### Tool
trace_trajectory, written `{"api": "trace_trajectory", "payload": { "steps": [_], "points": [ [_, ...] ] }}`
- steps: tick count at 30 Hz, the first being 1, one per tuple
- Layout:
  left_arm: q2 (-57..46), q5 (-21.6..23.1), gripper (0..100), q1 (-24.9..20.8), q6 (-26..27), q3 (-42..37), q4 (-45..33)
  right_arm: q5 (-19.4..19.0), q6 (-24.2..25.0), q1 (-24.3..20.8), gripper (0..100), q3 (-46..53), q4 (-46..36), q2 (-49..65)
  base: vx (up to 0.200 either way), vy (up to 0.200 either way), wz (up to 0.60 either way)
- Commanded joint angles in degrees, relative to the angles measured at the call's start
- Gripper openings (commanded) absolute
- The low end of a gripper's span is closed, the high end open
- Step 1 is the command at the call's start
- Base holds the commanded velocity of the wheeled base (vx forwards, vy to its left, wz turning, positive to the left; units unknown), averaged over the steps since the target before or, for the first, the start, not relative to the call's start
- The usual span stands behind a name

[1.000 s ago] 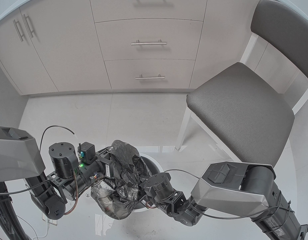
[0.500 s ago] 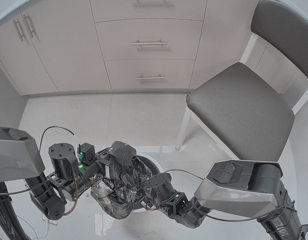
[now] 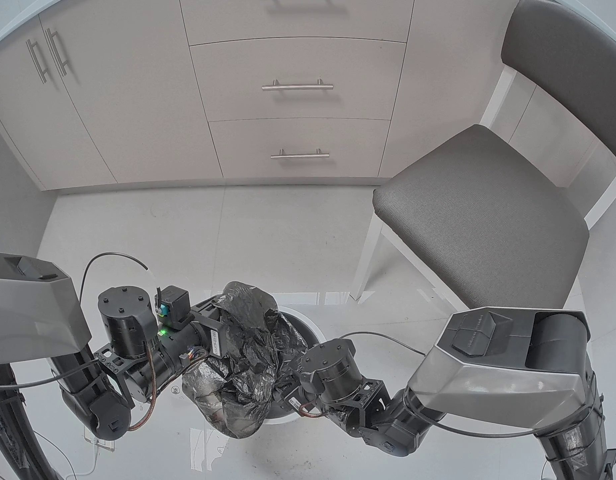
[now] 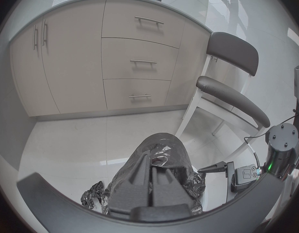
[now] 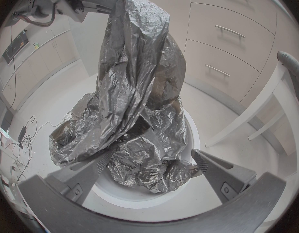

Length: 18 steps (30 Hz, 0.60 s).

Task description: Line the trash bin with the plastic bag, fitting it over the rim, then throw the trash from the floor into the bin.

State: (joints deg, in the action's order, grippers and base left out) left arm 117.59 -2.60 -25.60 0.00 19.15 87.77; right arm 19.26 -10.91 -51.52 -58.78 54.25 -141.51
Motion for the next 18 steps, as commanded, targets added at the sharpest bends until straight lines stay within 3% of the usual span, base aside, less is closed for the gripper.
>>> {"api": "trace_trajectory", "payload": {
  "steps": [1,13,18],
  "points": [
    [0.3,0.0,0,0.0,-0.1,0.1,0.0,0.0,0.0,0.0,100,1.1,0.6,1.3,0.000,0.000,0.00],
    [0.4,0.0,0,0.1,-0.2,0.0,0.0,0.4,0.0,2.8,100,1.2,1.8,4.1,0.000,0.000,0.00],
    [0.5,0.0,0,0.0,-0.3,0.1,0.0,3.6,0.6,3.8,100,-5.1,1.9,0.9,0.000,0.000,0.00]
  ]
}}
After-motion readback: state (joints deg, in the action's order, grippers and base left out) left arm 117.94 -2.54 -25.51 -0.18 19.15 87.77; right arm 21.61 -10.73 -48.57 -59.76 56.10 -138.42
